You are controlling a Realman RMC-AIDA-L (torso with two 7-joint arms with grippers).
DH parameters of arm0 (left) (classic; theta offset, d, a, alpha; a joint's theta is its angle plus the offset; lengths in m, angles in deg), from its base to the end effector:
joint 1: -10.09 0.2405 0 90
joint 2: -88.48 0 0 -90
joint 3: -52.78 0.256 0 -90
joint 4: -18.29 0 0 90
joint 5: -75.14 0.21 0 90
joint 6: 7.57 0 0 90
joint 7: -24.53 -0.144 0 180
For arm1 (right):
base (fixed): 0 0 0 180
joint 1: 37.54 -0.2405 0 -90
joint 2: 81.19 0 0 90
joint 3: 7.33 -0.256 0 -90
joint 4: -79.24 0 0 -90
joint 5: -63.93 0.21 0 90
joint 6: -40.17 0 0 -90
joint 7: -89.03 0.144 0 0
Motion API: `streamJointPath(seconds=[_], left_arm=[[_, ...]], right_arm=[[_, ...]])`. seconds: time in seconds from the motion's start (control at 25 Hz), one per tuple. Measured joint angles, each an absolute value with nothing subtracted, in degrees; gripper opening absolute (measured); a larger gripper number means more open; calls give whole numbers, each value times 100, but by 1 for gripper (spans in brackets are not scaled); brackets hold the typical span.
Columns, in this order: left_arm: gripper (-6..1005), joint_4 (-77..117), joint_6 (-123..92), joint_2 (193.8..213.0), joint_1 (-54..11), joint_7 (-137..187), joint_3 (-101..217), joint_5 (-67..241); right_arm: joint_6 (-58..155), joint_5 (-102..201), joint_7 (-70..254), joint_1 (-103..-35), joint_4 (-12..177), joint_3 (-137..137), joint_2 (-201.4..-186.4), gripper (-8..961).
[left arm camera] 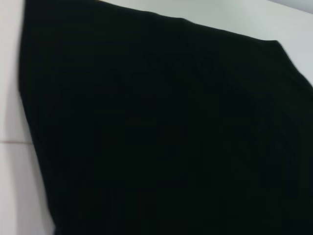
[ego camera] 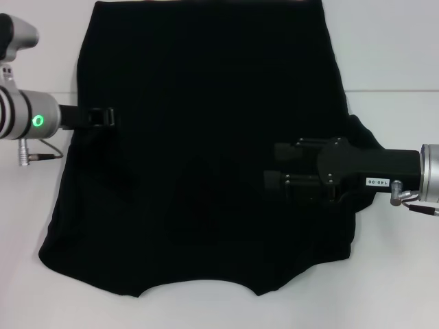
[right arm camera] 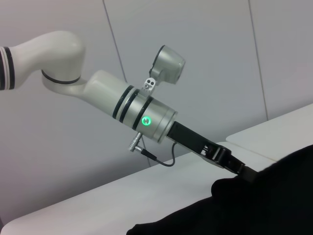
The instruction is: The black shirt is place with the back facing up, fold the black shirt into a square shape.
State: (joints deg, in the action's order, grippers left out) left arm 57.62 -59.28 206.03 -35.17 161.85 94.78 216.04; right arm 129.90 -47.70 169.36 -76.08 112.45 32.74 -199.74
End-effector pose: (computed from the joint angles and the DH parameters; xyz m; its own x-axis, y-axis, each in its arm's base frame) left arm -0.2573 0.4507 0.0273 0.4348 0.7353 0.5199 0.8804 -0.2258 -0.4169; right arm 0.2128 0.3589 -0.0080 0.7801 -0.2899 -0.5545 -0.3887 -0.9190 -0.0663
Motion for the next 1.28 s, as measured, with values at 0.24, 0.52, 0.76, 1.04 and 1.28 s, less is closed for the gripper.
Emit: streamJointPath(seconds=[0.24,0.52,0.76,1.04,1.28], left_arm=[[72,5758,-5817,20758,-3617,16185,9489,21539],[153,5763,-5555,20917,-3646,16178,9484,21399],[248,5859,-5766,20943,-3549,16130,9486,21324],[655,6385,-7484,20996,-2882,14677,9483,20351],[830,6319,-9064,21078,-2370,12021,9443,19199]], right_arm=[[12983,-4770,16932,-7620,11246,3275,-19974,706],[12912,-4769,16927,-7622,11246,3275,-19969,706],[12876,-4770,17061,-7612,11248,3200,-19910,705],[12536,-4948,18885,-7611,11440,3028,-19499,705],[12214,-5755,21040,-7731,11483,3048,-18996,705]])
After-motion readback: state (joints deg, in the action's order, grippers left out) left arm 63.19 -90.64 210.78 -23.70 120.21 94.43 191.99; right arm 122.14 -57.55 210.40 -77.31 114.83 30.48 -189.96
